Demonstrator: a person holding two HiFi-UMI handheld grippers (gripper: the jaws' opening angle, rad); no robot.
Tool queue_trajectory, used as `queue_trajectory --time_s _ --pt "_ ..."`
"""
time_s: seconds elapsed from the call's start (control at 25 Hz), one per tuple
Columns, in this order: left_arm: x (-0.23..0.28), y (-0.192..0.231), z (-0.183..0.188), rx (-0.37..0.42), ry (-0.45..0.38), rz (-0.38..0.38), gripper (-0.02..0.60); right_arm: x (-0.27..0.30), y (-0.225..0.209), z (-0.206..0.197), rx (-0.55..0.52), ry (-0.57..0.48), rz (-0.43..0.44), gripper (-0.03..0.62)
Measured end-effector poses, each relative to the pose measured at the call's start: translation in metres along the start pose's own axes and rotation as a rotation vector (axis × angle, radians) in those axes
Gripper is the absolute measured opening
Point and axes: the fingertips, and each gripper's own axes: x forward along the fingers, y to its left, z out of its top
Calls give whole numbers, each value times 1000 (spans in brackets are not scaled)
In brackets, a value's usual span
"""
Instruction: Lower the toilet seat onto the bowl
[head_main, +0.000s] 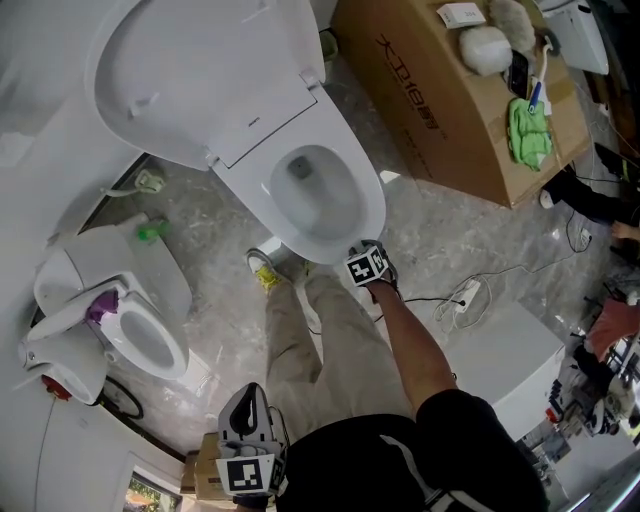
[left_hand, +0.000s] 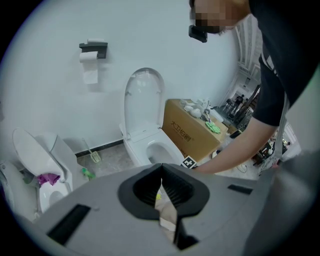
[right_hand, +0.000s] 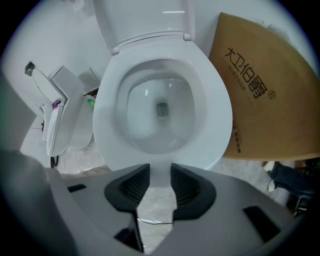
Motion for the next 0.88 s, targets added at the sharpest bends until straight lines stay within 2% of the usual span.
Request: queue_trajectory --time_s 0.32,0.36,0.48,0.56,0.72,0.88 --pt "1 -4 3 13 -14 -6 12 0 -4 0 11 49 7 106" --pt "1 -4 4 14 -16 -6 12 -2 -6 2 26 43 11 -3" --pt "2 -8 9 25 -33 -11 12 -18 -6 14 98 -1 94 -6" --pt "2 -12 19 41 -59 -17 12 -37 -8 27 102 -64 130 -5" --pt "-4 -21 61 88 -157 -32 12 -96 -13 62 -28 -178 164 -6" --pt "-17 -34 107 151 -294 -61 12 -195 -21 114 -146 -331 159 -6"
